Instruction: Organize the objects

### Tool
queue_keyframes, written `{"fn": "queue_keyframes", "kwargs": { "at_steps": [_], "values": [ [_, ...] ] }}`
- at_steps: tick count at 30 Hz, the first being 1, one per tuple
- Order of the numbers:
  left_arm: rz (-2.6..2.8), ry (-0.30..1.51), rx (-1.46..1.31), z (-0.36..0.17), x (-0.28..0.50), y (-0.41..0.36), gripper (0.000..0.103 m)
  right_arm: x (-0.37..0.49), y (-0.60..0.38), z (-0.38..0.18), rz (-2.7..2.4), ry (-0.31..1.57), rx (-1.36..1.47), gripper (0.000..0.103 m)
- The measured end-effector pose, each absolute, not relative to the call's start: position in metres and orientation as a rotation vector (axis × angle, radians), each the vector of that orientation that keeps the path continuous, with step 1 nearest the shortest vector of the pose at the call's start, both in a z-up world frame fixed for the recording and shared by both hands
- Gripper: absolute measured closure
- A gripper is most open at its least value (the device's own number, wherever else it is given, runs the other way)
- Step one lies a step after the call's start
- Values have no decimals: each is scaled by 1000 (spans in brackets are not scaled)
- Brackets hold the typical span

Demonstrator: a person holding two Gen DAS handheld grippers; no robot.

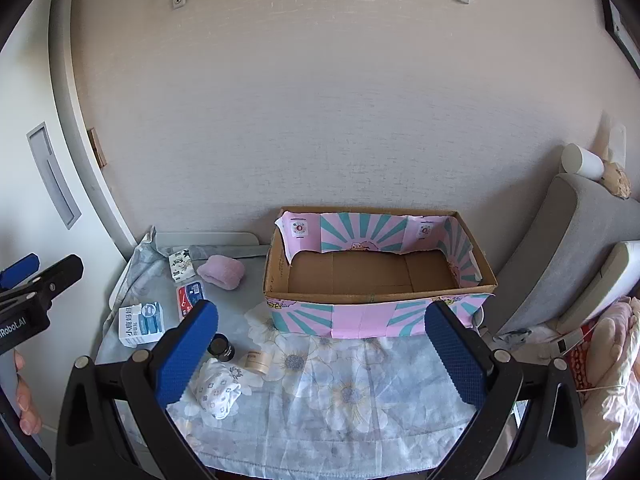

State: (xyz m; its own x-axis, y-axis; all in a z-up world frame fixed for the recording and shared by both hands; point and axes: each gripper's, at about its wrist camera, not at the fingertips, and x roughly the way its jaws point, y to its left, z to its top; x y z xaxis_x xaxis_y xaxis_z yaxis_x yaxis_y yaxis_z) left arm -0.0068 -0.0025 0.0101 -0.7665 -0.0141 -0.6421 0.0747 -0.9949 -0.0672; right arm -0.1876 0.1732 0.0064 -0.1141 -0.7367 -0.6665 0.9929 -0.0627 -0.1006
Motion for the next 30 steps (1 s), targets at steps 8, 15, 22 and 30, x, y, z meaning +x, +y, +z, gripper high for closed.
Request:
{"fn": "queue_keyframes", "kwargs": {
  "at_steps": [8,15,22,30],
  "values": [
    [-2879,147,1042,11,-9,-6,0,-188,173,4,-1570,633,522,0],
    [-2841,102,1035,9,-12,-8,0,-187,171,0,-1555,632,519,0],
    [-2841,120,1012,9,-15,-12,0,-187,170,-1,-1549,635,515,0],
    [-2825,110,1028,10,-20,-11,0,-186,169,-2,-1535,634,508,0]
  ]
}}
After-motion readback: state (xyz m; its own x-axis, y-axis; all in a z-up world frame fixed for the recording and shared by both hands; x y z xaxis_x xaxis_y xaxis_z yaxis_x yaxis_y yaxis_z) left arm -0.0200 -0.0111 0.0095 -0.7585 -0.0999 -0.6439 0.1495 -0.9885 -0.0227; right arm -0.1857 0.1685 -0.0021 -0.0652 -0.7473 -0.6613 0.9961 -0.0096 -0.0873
